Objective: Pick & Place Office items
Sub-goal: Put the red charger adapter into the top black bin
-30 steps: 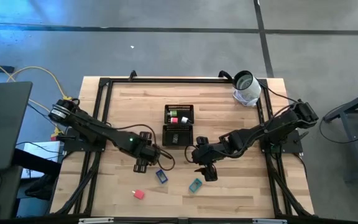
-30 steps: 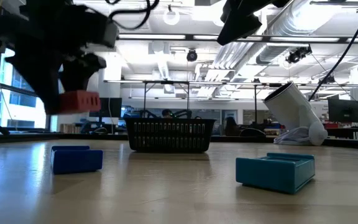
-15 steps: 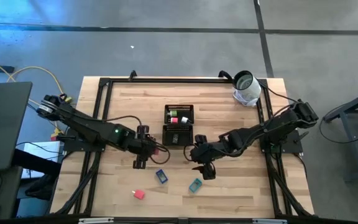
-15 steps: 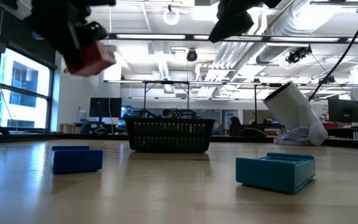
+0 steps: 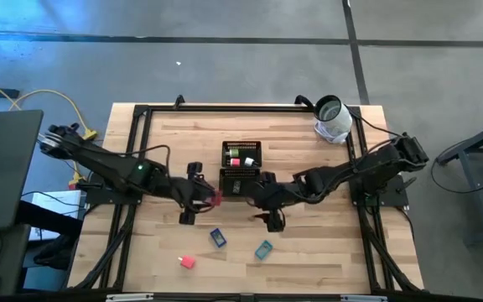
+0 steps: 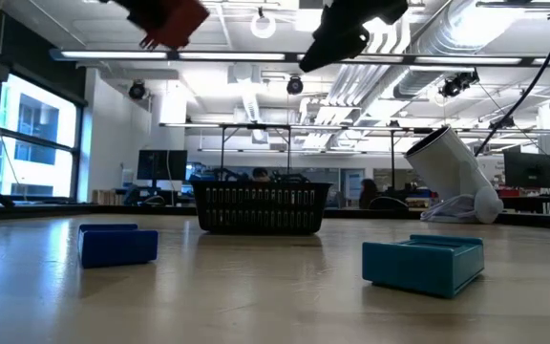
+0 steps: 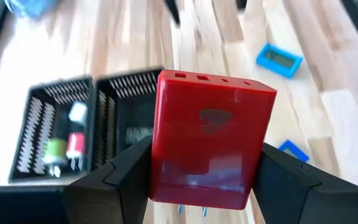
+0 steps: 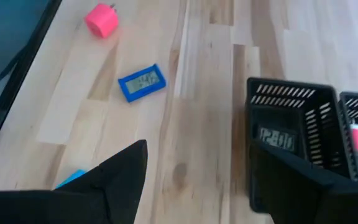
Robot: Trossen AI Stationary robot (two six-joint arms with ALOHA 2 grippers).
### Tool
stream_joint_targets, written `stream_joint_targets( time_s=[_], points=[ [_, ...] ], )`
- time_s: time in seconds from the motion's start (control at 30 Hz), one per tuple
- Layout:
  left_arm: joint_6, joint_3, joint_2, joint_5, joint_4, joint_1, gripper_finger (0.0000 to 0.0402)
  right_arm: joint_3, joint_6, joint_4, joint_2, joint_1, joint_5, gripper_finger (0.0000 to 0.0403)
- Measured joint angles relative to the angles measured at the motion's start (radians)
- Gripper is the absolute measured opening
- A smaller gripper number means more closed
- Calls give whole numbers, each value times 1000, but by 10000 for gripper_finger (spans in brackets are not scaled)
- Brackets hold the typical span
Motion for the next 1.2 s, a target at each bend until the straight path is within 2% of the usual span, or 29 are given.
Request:
stream_joint_targets(
  time_s=[0.3, 0.53, 1.2],
  points=[
    [141, 1, -26, -80, 113, 0, 219, 0, -54, 97, 0, -35, 0, 267],
    [200, 1, -26, -195, 116, 0, 219, 0, -70, 110, 0, -53, 76, 267],
    [357, 1, -14, -433, 117, -1, 219, 1, -18, 242, -11, -130, 88, 267]
  ],
)
